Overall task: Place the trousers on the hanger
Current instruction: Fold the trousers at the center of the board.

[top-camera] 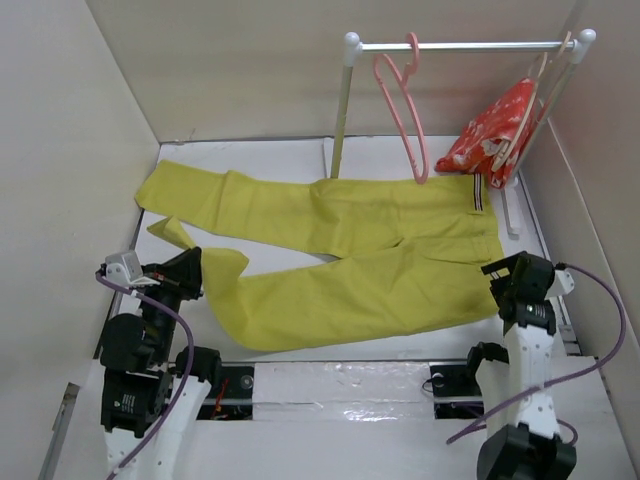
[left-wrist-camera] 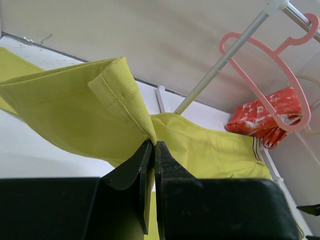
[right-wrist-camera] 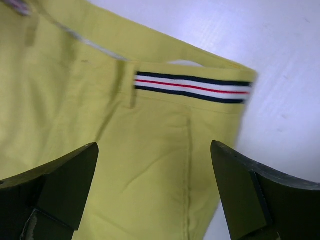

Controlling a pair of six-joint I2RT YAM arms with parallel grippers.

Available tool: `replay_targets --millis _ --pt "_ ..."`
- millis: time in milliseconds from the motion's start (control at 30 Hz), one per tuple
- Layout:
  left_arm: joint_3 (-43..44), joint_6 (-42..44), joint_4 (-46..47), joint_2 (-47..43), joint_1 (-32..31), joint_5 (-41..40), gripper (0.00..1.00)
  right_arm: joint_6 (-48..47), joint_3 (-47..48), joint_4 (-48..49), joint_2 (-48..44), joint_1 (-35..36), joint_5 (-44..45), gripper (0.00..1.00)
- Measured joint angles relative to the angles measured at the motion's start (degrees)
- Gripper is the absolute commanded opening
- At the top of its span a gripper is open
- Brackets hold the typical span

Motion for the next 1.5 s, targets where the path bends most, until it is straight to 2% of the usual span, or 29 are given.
replay_targets --millis 133,167,200,233,267,300,367,500,567,767,800,833,867,900,1067,1133,1300,1500 --pt "0.0 0.0 -0.09 -0.66 -0.79 -1.2 0.0 4.68 3.23 -5.38 13.7 -0.28 4.11 0.99" --pt "0.0 0.0 -0.15 -0.76 -1.05 -1.36 0.0 5.62 3.69 -6.05 16.2 -0.28 4.63 0.93" --pt "0.0 0.0 -0.22 -0.87 -1.36 -1.57 0.0 6.54 3.89 -6.64 17.64 -0.28 5.07 0.69" --pt "0.0 -0.02 -0.24 -0.98 -1.6 -1.84 0.0 7.13 3.89 -7.26 18.14 -0.28 5.4 0.63" --pt "0.0 -0.02 -0.31 -1.05 -1.81 -2.21 0.0 8.09 3.89 -7.61 18.14 -0.42 5.75 0.62" --pt "0.02 -0.04 -0.31 -1.09 -1.88 -2.64 0.0 9.07 3.89 -7.67 17.88 -0.59 6.1 0.7" --pt "0.02 -0.07 -0.37 -1.09 -1.92 -3.63 0.0 10.4 3.93 -7.74 17.68 -0.74 6.97 0.74" --pt "0.02 -0.11 -0.76 -1.07 -1.92 -4.92 0.0 11.67 4.55 -8.13 20.22 -0.74 7.58 0.64" --pt "0.02 -0.13 -0.76 -1.01 -1.92 -5.44 0.0 11.82 5.2 -7.98 22.93 -0.74 7.61 0.65" --pt "0.02 -0.26 -1.18 -0.44 -1.92 -6.97 0.0 10.82 7.54 -5.97 33.51 -0.63 7.5 0.56" --pt "0.02 -0.26 -1.16 -0.26 -1.92 -7.1 0.0 10.56 8.15 -5.79 34.6 -0.59 7.5 0.34" --pt "0.02 -0.26 -1.16 -0.09 -1.95 -7.1 0.0 10.6 8.61 -5.55 35.43 -0.35 7.39 0.18" --pt "0.02 -0.26 -1.14 0.02 -1.92 -7.1 0.0 10.58 9.03 -4.96 35.91 -0.15 7.19 0.07" --pt "0.02 -0.26 -1.14 0.11 -1.92 -7.1 0.0 10.34 9.4 -4.63 36.15 0.52 7.63 0.01" --pt "0.02 -0.26 -1.11 0.15 -1.92 -7.1 0.0 7.28 12.15 -8.35 32.46 3.61 11.65 0.0" --pt "0.04 -0.26 -1.16 0.24 -2.12 -7.39 0.0 3.93 15.67 -10.4 29.05 4.79 13.55 0.04" --pt "2.45 -0.26 -3.23 1.7 -2.58 -10.45 0.0 -3.26 24.76 -13.73 23.58 6.91 17.73 0.03" --pt "6.54 -0.26 -3.74 3.96 -2.58 -13.64 0.0 -9.22 30.62 -21.9 15.72 10.58 17.29 0.0"
